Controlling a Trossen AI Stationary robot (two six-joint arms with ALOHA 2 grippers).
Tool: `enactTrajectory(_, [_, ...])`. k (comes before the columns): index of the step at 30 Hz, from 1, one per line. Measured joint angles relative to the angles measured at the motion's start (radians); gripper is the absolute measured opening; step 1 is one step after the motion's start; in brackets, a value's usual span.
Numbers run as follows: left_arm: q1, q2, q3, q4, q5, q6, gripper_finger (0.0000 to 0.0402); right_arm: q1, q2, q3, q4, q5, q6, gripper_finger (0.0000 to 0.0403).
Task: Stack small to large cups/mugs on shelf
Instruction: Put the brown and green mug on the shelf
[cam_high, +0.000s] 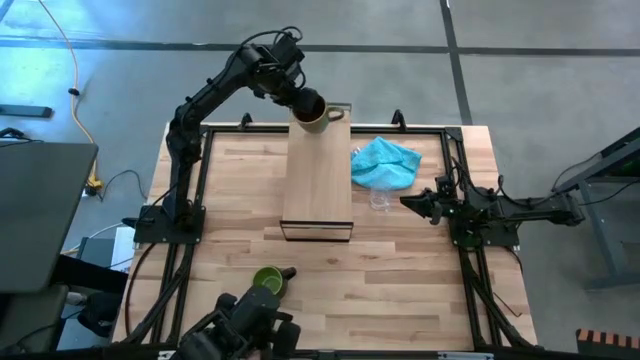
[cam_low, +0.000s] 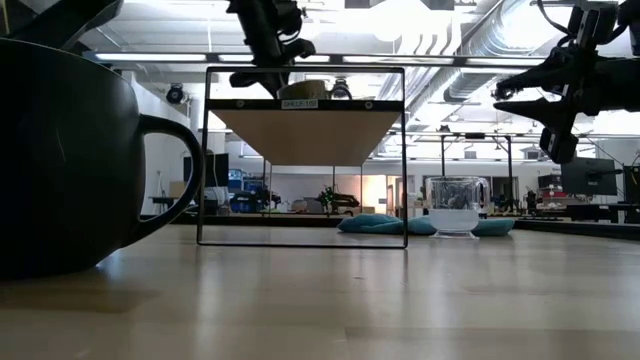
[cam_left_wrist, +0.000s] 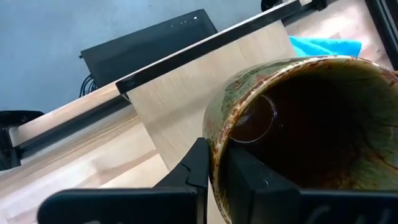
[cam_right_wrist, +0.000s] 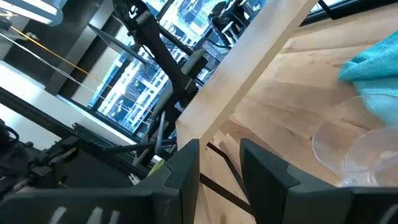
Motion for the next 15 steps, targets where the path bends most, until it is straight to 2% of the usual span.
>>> enactTrajectory(15, [0.000,0.000,0.000,0.004,-0.020,0.016,0.0013,0.000,0.038,0.000,0.000,0.000,0.011,0.0106])
